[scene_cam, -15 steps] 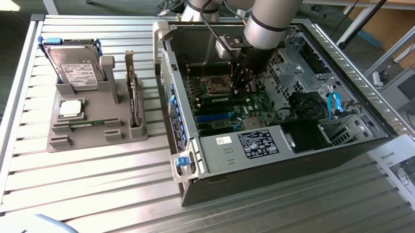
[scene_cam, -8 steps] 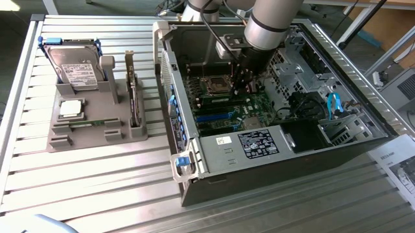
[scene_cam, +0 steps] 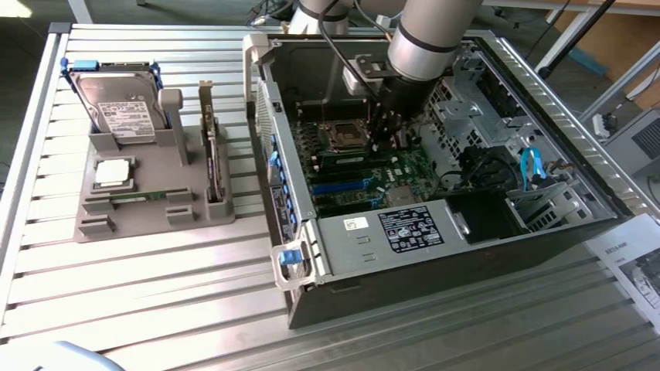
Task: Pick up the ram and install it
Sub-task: 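Insert the ram into the slot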
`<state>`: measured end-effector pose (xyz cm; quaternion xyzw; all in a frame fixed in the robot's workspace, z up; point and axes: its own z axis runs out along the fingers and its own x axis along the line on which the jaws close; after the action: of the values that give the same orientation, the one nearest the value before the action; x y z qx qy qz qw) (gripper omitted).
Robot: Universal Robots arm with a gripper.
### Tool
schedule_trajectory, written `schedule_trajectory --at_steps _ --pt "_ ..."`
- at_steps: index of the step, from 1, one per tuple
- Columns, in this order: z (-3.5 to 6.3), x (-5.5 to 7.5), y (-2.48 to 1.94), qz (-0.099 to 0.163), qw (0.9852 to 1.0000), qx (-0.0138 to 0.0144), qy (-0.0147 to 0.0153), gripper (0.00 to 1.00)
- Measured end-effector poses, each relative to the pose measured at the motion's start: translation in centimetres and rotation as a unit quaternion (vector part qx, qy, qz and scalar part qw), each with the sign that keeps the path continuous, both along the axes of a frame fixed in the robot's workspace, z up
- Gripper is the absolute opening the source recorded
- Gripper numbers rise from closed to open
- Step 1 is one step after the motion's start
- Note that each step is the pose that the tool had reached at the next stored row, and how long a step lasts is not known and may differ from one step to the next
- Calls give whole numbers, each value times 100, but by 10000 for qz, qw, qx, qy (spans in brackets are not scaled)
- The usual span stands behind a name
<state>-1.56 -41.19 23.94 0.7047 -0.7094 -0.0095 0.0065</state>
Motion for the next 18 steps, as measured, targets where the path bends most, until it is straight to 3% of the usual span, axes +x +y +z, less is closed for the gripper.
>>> schedule_trajectory --at_steps 18 --pt "-17 0 15 0 10000 -1 0 12"
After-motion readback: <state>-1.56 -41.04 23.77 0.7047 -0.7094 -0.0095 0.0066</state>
